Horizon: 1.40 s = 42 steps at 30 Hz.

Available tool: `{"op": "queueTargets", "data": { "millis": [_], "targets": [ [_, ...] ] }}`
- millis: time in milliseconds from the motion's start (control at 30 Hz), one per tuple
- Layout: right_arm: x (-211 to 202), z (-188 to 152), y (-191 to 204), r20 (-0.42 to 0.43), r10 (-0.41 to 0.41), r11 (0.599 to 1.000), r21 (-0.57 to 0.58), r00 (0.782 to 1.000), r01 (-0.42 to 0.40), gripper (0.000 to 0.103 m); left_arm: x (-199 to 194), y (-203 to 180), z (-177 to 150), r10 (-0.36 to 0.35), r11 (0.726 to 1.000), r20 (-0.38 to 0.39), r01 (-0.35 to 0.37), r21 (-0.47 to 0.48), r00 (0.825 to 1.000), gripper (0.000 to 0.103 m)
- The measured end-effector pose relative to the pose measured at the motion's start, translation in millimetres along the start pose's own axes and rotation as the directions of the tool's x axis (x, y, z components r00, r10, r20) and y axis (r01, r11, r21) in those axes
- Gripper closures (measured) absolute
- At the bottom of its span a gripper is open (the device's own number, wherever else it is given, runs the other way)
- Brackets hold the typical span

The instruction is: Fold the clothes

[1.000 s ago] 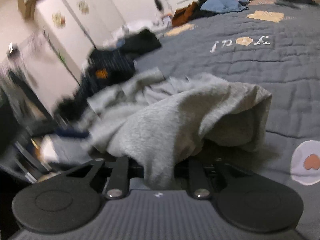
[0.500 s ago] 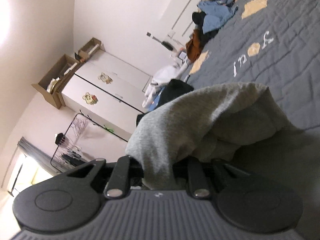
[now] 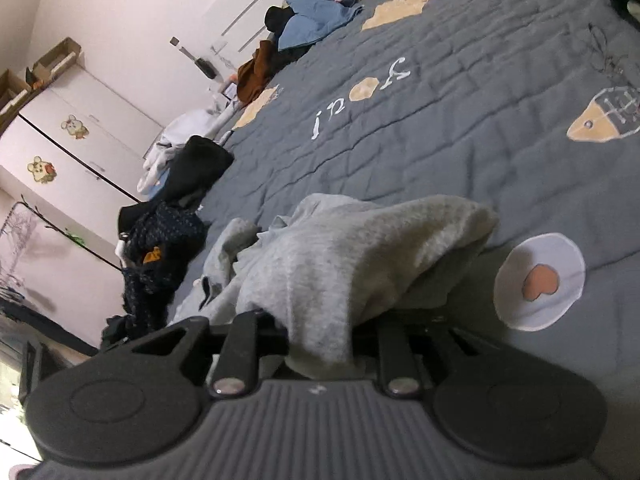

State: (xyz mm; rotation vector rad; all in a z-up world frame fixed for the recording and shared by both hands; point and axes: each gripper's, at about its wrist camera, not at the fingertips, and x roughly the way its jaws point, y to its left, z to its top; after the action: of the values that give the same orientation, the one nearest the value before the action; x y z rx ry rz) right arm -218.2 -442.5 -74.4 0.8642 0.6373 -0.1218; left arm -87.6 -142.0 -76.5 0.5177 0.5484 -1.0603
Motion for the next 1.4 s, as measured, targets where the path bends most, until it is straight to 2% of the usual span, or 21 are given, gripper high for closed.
{"op": "queueTargets", "data": {
  "millis": [67,133,200,233,367,500,567,600,633,733,867,933,1000,1067,1133,1167,1233,1300,1367,1400],
  "targets": [
    [0,0,-1,0.002,0.008,1.000,-0.002,1.000,-0.008,0.081,-11,-13,1,-0.076,0.996,0.048,0.074,0.053,0.996,0.044],
    [0,1,-1,0.005,0.016,1.000,0.006,1.000,-0.016,0.081,-19,-26,-1,-0.159,0.982,0.080,0.149,0.113,0.984,0.045],
    [0,0,0,0.006,0.022,1.000,0.010,1.000,-0.022,0.081,-14,-37,-3,-0.182,0.974,0.056,0.172,0.147,0.982,0.051],
    [0,1,1,0.006,0.024,1.000,0.010,1.000,-0.024,0.081,-8,-42,-5,-0.167,0.973,0.041,0.158,0.168,0.985,0.054],
    [-8,1,6,0.008,0.048,0.999,0.014,0.999,-0.049,0.081,23,-56,-12,-0.064,0.969,-0.025,0.068,0.236,0.998,0.055],
    [-11,2,5,0.009,0.072,0.997,0.022,0.997,-0.072,0.081,48,-63,-22,0.036,0.949,-0.073,-0.011,0.316,0.997,0.054],
    [-11,2,4,0.007,0.073,0.997,0.026,0.997,-0.073,0.081,52,-62,-26,0.057,0.939,-0.090,-0.022,0.343,0.994,0.066],
    [-11,2,3,0.004,0.073,0.997,0.028,0.997,-0.073,0.081,53,-61,-26,0.066,0.936,-0.097,-0.028,0.352,0.993,0.079],
    [-11,2,2,0.003,0.071,0.997,0.027,0.997,-0.071,0.081,53,-58,-25,0.074,0.936,-0.100,-0.035,0.350,0.992,0.087],
    [-13,1,0,0.006,0.070,0.997,0.031,0.998,-0.070,0.081,44,-43,-14,0.047,0.960,-0.086,-0.021,0.278,0.995,0.093],
    [-20,4,-5,0.034,0.083,0.995,0.055,0.996,-0.085,0.081,14,-16,3,0.007,0.990,0.005,-0.008,0.143,1.000,0.095],
    [-23,5,-7,0.049,0.094,0.993,0.067,0.994,-0.097,0.081,-1,2,13,-0.040,0.999,0.062,0.038,0.033,0.997,0.095],
    [-24,6,-7,0.056,0.111,0.991,0.074,0.992,-0.115,0.081,-14,21,20,-0.108,0.991,0.119,0.116,-0.067,0.987,0.096],
    [-26,7,-7,0.060,0.133,0.987,0.079,0.989,-0.137,0.081,-28,33,22,-0.164,0.973,0.185,0.189,-0.129,0.969,0.098],
    [-28,9,-8,0.070,0.159,0.982,0.090,0.985,-0.165,0.081,-40,46,22,-0.237,0.940,0.267,0.290,-0.179,0.934,0.103],
    [-30,10,-8,0.078,0.172,0.979,0.097,0.982,-0.179,0.081,-47,52,22,-0.273,0.916,0.324,0.348,-0.201,0.906,0.103],
    [-31,12,-10,0.085,0.180,0.976,0.105,0.980,-0.188,0.081,-56,57,25,-0.281,0.898,0.381,0.382,-0.220,0.881,0.103],
    [-30,13,-11,0.085,0.174,0.977,0.109,0.981,-0.183,0.081,-54,53,27,-0.248,0.920,0.356,0.334,-0.204,0.901,0.103],
    [-26,11,-10,0.075,0.149,0.983,0.101,0.986,-0.156,0.081,-42,43,27,-0.226,0.940,0.291,0.287,-0.187,0.930,0.103],
    [-24,9,-10,0.071,0.138,0.985,0.097,0.988,-0.145,0.081,-37,33,26,-0.216,0.956,0.249,0.256,-0.145,0.944,0.103]
  ]
}}
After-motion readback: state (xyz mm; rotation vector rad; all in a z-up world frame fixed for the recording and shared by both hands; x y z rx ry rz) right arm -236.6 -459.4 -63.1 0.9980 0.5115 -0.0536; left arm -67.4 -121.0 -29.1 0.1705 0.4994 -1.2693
